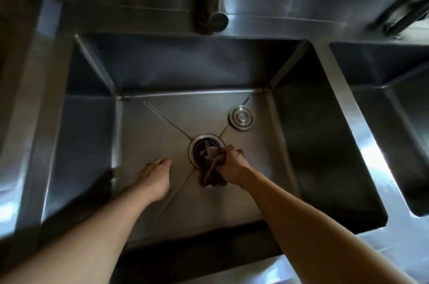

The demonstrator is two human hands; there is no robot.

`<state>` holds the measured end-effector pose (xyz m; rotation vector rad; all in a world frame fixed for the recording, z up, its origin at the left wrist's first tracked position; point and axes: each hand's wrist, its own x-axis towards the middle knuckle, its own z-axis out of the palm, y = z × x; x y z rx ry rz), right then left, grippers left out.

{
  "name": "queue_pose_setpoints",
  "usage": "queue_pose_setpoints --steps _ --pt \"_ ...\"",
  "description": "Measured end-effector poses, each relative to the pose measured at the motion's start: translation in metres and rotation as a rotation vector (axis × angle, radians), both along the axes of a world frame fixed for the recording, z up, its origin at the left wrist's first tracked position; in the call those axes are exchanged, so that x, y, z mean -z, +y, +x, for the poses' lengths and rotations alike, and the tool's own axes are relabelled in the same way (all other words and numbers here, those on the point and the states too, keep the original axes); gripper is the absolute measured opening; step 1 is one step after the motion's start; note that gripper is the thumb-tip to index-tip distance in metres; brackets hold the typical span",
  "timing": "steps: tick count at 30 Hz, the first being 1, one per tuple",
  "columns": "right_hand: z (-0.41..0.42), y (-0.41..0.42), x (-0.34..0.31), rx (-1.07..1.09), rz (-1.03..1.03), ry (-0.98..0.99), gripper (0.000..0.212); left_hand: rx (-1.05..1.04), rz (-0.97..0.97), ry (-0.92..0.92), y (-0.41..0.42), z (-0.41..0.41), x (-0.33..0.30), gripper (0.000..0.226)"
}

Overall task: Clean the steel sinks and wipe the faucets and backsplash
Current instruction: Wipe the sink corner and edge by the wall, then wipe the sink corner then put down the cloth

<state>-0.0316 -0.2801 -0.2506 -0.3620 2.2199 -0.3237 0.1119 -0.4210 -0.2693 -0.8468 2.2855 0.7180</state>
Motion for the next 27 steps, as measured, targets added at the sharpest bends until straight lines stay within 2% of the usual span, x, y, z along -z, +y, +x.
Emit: queue_pose_setpoints --steps 4,14,20,24,27 --pt "0.008 0.007 -0.029 0.054 -0.06 0.091 0.038 -0.064 0.006 0.042 -0.004 0.004 -0.037 0.067" --pt "0.029 0.016 -0.126 0.199 -0.19 0.25 0.035 -0.14 -0.05 0.228 -0.026 0.016 -0.128 0.053" --pt "0.031 0.018 -0.17 0.192 -0.245 0.308 0.036 -0.21 -0.022 0.268 -0.03 0.025 -0.164 0.049" --pt "0.028 0.016 -0.19 0.152 -0.31 0.319 0.025 -0.318 -0.029 0.293 -0.026 0.035 -0.186 0.047" --pt "0.023 0.015 -0.202 0.103 -0.355 0.329 0.026 -0.387 -0.051 0.314 -0.021 0.043 -0.2 0.047"
